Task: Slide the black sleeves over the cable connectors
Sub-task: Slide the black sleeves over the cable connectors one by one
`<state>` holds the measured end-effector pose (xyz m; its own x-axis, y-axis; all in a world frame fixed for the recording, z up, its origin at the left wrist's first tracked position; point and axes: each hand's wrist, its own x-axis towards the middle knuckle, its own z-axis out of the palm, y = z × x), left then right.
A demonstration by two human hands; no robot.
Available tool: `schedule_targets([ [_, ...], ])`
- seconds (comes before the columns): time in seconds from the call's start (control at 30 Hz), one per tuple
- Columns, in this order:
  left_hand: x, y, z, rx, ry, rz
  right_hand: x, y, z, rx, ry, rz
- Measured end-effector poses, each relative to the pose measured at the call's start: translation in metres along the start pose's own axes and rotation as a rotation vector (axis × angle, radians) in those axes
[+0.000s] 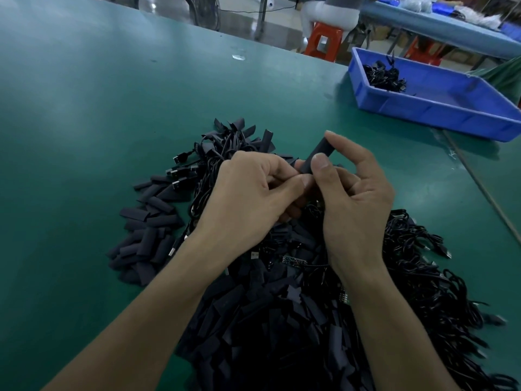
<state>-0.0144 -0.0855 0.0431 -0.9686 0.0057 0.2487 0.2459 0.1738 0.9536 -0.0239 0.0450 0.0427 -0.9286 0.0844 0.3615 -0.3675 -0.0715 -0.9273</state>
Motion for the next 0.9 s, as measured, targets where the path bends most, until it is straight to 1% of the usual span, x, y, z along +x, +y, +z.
schedule_targets([
  [0.07, -0.001, 0.003, -0.001, 0.086, -0.007, 0.03, 0.003, -0.002, -0.004, 0.013, 0.013, 0.016],
  [0.17, -0.003, 0.005, -0.004, 0.276, -0.059, 0.027, 0.007, -0.007, -0.007, 0.104, 0.095, 0.06],
  [0.23, -0.005, 0.006, -0.005, 0.388, -0.058, 0.054, 0.011, -0.012, -0.01, 0.146, 0.118, 0.056],
  [0.3, -0.005, 0.01, -0.006, 0.392, -0.01, 0.089, 0.015, -0.017, -0.014, 0.169, 0.086, 0.025],
  [0.37, 0.0, 0.014, -0.01, 0.295, 0.064, 0.104, 0.02, -0.019, -0.021, 0.108, 0.025, 0.01],
  [0.4, 0.006, 0.015, -0.013, 0.229, 0.119, 0.107, 0.021, -0.019, -0.025, 0.026, -0.013, 0.026],
  [0.47, 0.021, 0.015, -0.02, 0.143, 0.254, 0.12, 0.022, -0.013, -0.035, -0.226, -0.123, 0.1],
  [0.5, 0.03, 0.014, -0.025, 0.132, 0.32, 0.123, 0.021, -0.009, -0.04, -0.385, -0.21, 0.135],
  [0.57, 0.047, 0.008, -0.035, 0.165, 0.414, 0.102, 0.018, 0.001, -0.048, -0.722, -0.448, 0.199],
  [0.63, 0.064, -0.003, -0.044, 0.249, 0.459, 0.062, 0.013, 0.009, -0.048, -0.958, -0.671, 0.272],
  [0.7, 0.078, -0.014, -0.049, 0.343, 0.475, 0.015, 0.01, 0.016, -0.043, -1.08, -0.793, 0.321],
  [0.8, 0.091, -0.027, -0.051, 0.455, 0.451, -0.038, 0.006, 0.021, -0.039, -1.256, -0.892, 0.342],
  [0.9, 0.096, -0.029, -0.051, 0.523, 0.391, -0.101, 0.005, 0.023, -0.039, -1.285, -0.938, 0.334],
])
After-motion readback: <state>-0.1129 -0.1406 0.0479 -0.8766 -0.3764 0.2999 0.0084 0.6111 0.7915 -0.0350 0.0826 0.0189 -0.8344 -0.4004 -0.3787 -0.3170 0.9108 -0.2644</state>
